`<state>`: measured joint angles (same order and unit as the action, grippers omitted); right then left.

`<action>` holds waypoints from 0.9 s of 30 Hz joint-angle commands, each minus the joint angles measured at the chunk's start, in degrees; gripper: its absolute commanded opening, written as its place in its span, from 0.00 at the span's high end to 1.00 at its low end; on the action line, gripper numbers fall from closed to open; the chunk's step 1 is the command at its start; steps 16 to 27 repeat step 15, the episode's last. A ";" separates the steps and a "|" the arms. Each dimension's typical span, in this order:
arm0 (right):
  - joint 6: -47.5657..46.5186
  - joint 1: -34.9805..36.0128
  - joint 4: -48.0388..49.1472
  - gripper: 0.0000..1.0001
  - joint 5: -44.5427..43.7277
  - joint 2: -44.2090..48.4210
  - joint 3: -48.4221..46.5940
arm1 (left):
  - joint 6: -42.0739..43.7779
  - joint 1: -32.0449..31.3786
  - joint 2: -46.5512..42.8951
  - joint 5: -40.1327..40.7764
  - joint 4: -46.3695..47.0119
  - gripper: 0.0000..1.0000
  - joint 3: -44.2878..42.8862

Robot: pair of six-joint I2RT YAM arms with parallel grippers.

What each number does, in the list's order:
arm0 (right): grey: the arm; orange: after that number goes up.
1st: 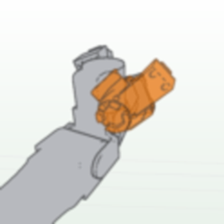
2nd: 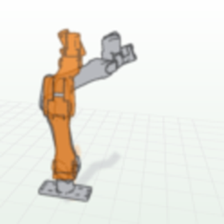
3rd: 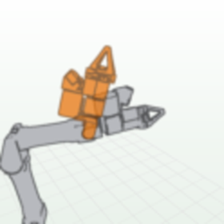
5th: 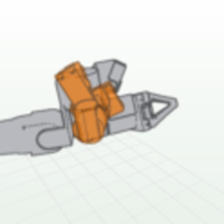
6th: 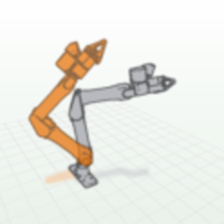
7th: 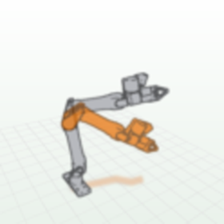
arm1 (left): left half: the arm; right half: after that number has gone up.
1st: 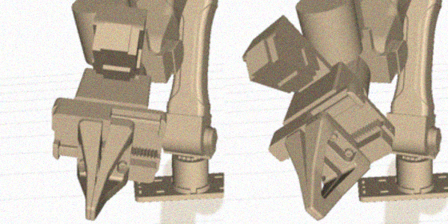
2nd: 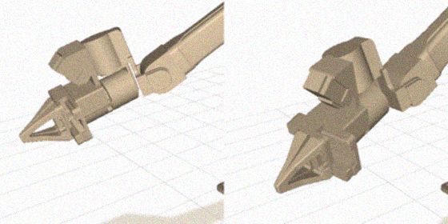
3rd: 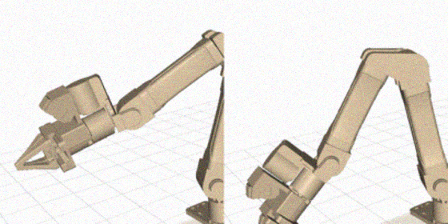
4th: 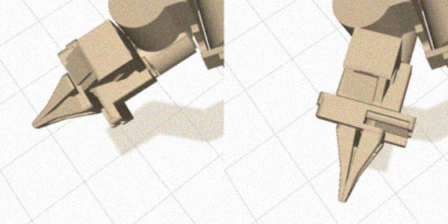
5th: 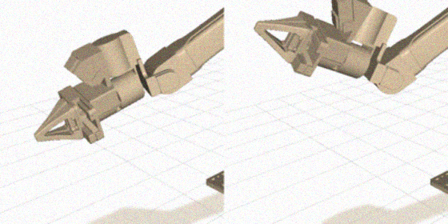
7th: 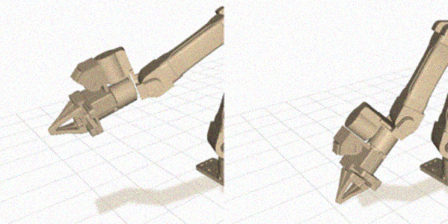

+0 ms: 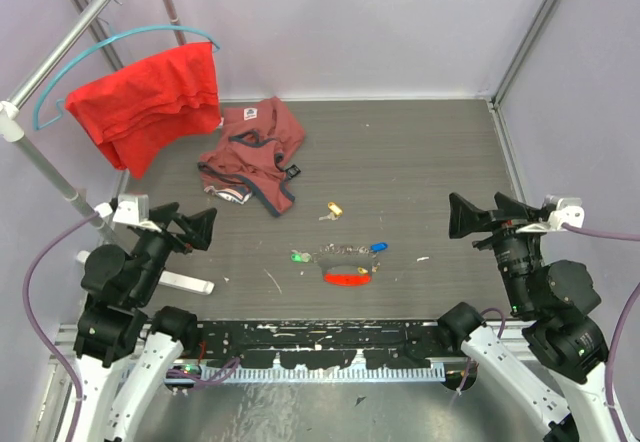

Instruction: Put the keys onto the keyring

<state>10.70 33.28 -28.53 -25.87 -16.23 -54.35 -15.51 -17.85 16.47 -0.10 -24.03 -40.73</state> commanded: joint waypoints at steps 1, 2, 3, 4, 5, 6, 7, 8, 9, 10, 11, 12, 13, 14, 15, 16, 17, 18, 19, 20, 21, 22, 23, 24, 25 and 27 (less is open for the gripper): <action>1.07 -0.06 -2.33 0.00 -0.54 2.04 0.71 | -1.94 -0.12 -5.35 2.31 -5.55 0.02 2.25; 0.97 -0.05 -2.47 0.00 -0.53 2.52 0.85 | -1.98 -0.12 -6.25 2.50 -6.25 0.02 2.73; 0.91 -0.10 -2.55 0.00 -0.54 2.97 1.23 | -1.98 -0.14 -6.87 2.88 -6.81 0.02 3.10; 0.89 -0.13 -2.70 0.00 -0.58 3.40 1.48 | -1.90 -0.11 -7.43 3.14 -7.40 0.02 3.38; 0.90 -0.11 -2.89 0.00 -0.48 3.66 1.66 | -1.82 -0.11 -7.87 3.43 -7.80 0.02 3.56; 0.92 -0.06 -3.12 0.00 -0.32 3.77 1.88 | -1.93 -0.14 -8.15 3.83 -8.02 0.02 3.71; 0.88 -0.06 -3.39 0.00 -0.17 3.89 2.10 | -1.91 -0.09 -8.19 3.92 -7.98 0.02 3.61; 0.97 -0.13 -3.50 0.00 0.09 3.95 2.32 | -1.78 -0.12 -7.97 3.78 -8.00 0.02 3.52; 1.00 -0.06 -3.52 0.00 0.42 3.94 2.70 | -1.66 -0.11 -7.69 3.60 -7.98 0.02 3.47; 0.96 -0.08 -3.51 0.00 0.79 3.99 3.01 | -1.59 -0.11 -7.37 3.39 -7.96 0.02 3.39; 1.10 -0.06 -3.59 0.00 1.01 3.82 3.14 | -1.57 -0.09 -7.06 3.02 -8.00 0.02 3.33; 1.19 -0.05 -3.57 0.00 1.07 3.48 3.25 | -1.48 -0.08 -6.80 2.81 -7.94 0.02 3.37; 1.29 -0.10 -3.48 0.00 1.16 3.35 3.42 | -1.34 -0.12 -6.50 2.57 -7.78 0.02 3.38; 1.24 -0.06 -3.19 0.00 1.25 3.36 3.54 | -1.22 -0.13 -6.25 2.56 -7.76 0.02 3.42; 1.09 -0.10 -2.78 0.00 1.43 3.42 3.69 | -1.09 -0.14 -6.06 2.53 -7.57 0.02 3.46; 1.09 -0.10 -2.78 0.00 1.43 3.42 3.69 | -1.09 -0.14 -6.06 2.53 -7.57 0.02 3.46; 1.09 -0.10 -2.78 0.00 1.43 3.42 3.69 | -1.09 -0.14 -6.06 2.53 -7.57 0.02 3.46; 1.09 -0.10 -2.78 0.00 1.43 3.42 3.69 | -1.09 -0.14 -6.06 2.53 -7.57 0.02 3.46; 1.09 -0.10 -2.78 0.00 1.43 3.42 3.69 | -1.09 -0.14 -6.06 2.53 -7.57 0.02 3.46; 1.09 -0.10 -2.78 0.00 1.43 3.42 3.69 | -1.09 -0.14 -6.06 2.53 -7.57 0.02 3.46; 1.09 -0.10 -2.78 0.00 1.43 3.42 3.69 | -1.09 -0.14 -6.06 2.53 -7.57 0.02 3.46; 1.09 -0.10 -2.78 0.00 1.43 3.42 3.69 | -1.09 -0.14 -6.06 2.53 -7.57 0.02 3.46; 1.09 -0.10 -2.78 0.00 1.43 3.42 3.69 | -1.09 -0.14 -6.06 2.53 -7.57 0.02 3.46; 1.09 -0.10 -2.78 0.00 1.43 3.42 3.69 | -1.09 -0.14 -6.06 2.53 -7.57 0.02 3.46; 1.09 -0.10 -2.78 0.00 1.43 3.42 3.69 | -1.09 -0.14 -6.06 2.53 -7.57 0.02 3.46; 1.09 -0.10 -2.78 0.00 1.43 3.42 3.69 | -1.09 -0.14 -6.06 2.53 -7.57 0.02 3.46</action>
